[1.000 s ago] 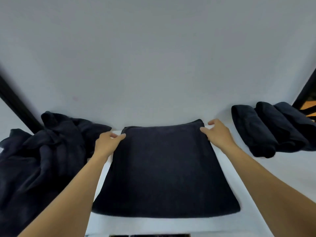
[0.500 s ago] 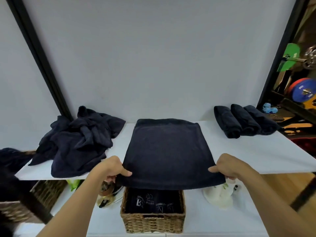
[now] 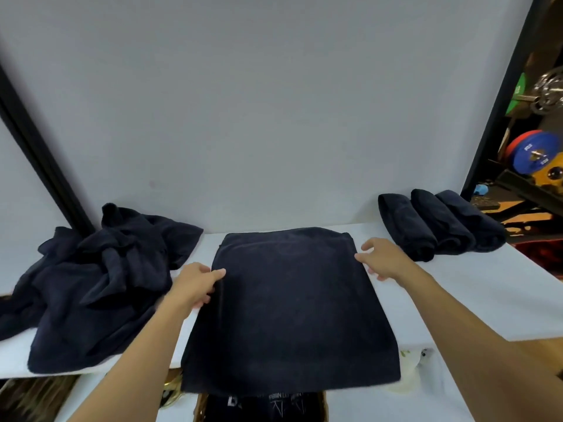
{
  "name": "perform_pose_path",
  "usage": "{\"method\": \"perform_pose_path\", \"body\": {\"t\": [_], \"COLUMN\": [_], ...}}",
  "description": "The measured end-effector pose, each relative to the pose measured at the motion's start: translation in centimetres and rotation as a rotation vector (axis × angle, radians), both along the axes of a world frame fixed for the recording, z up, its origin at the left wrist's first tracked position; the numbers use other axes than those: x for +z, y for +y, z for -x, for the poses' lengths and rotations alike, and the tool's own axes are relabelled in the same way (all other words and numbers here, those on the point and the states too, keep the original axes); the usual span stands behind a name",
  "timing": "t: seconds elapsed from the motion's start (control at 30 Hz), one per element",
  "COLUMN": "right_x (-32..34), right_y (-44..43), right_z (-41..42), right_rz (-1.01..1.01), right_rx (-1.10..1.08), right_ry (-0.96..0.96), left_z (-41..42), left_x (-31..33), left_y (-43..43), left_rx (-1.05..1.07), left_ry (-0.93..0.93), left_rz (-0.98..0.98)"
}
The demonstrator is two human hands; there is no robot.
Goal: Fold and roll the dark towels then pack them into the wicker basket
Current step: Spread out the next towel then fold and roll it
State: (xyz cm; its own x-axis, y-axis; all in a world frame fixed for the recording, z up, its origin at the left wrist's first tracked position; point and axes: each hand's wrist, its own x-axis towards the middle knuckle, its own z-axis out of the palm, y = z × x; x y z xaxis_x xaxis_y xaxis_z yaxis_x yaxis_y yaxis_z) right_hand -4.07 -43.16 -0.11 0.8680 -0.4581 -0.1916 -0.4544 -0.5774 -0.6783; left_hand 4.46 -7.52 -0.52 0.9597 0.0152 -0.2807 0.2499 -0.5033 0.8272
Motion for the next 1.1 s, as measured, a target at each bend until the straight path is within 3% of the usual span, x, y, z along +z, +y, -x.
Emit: {"method": "perform_pose_path", "body": {"t": [0.17,0.3,0.37,0.43,0.53,0.6,0.7,0.93,1.1], "right_x": [-1.4,-2.0,-1.7,-1.6,-2.0,-2.2,-2.2,-1.8,-2.4], "right_y": [-2.1,-2.5,-2.4,-2.3,-1.6,-1.1,-0.8,-1.2,-0.7], "right_z": [-6.5,-8.2,-8.0,-7.6,-7.1,-6.8,-7.1,-10.0,-11.4], "right_rz": [-0.026,-0.055,-0.084,0.024,0.218,0.177,0.086,0.21,0.383], "right_rx": [-0.041,-0.035,-0.04,-0.049,-0.031,-0.022,-0.015,-0.163,-0.151], "right_ry": [-0.028,-0.096,-0.151,-0.22,-0.344,-0.414,-0.324,-0.162,-0.045], "left_z": [-6.6,-10.3,-11.3,-11.7,-12.1,-12.6,-13.3,-14.7,-15.7], "left_x": [-1.1,-1.5,-1.3,-0.6,-0.2,-0.4,-0.8,-1.0,-1.4], "left_y": [-3.4,-4.0,-3.9,-4.0,-3.8,-3.5,-3.3,-3.8,-4.5], "left_rx": [0.126,0.167,0.124,0.024,-0.071,-0.107,-0.139,-0.09,-0.097], "left_ry": [-0.121,-0.075,-0.076,-0.106,-0.144,-0.172,-0.23,-0.267,-0.323], "left_rz": [0.08,0.159,0.231,0.261,0.232,0.172,0.033,-0.109,-0.319]}}
